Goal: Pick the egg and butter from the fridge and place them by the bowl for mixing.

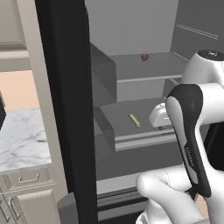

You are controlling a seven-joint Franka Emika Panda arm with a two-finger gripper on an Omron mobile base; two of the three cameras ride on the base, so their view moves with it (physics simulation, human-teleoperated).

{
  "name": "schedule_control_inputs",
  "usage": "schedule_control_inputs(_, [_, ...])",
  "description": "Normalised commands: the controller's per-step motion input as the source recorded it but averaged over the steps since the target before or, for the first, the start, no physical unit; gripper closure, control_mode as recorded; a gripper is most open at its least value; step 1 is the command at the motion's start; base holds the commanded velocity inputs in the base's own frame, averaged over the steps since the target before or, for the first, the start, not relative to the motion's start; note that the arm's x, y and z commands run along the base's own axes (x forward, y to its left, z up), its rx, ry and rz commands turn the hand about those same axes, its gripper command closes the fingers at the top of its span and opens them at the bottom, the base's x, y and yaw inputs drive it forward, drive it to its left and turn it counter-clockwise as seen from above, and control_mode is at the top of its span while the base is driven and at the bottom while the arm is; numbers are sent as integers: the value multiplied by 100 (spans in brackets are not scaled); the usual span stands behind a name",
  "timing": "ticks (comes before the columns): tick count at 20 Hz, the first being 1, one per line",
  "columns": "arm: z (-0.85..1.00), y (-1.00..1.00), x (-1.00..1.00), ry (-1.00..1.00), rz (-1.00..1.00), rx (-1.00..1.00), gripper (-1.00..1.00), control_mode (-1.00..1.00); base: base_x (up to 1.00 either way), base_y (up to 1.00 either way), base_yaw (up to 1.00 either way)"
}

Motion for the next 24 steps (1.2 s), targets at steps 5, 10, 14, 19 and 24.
schedule_control_inputs(5, [0,0,0,0,0,0,-100,100,50,-32,0])
schedule_control_inputs(10, [0,0,0,0,0,0,-100,100,59,-13,0])
schedule_control_inputs(14, [-32,-10,60,0,1,0,-100,-100,18,-2,0])
schedule_control_inputs(19, [-86,-23,79,-2,10,1,-100,-100,0,0,0])
schedule_control_inputs(24, [-59,-6,57,-21,7,0,-100,-100,0,0,0])
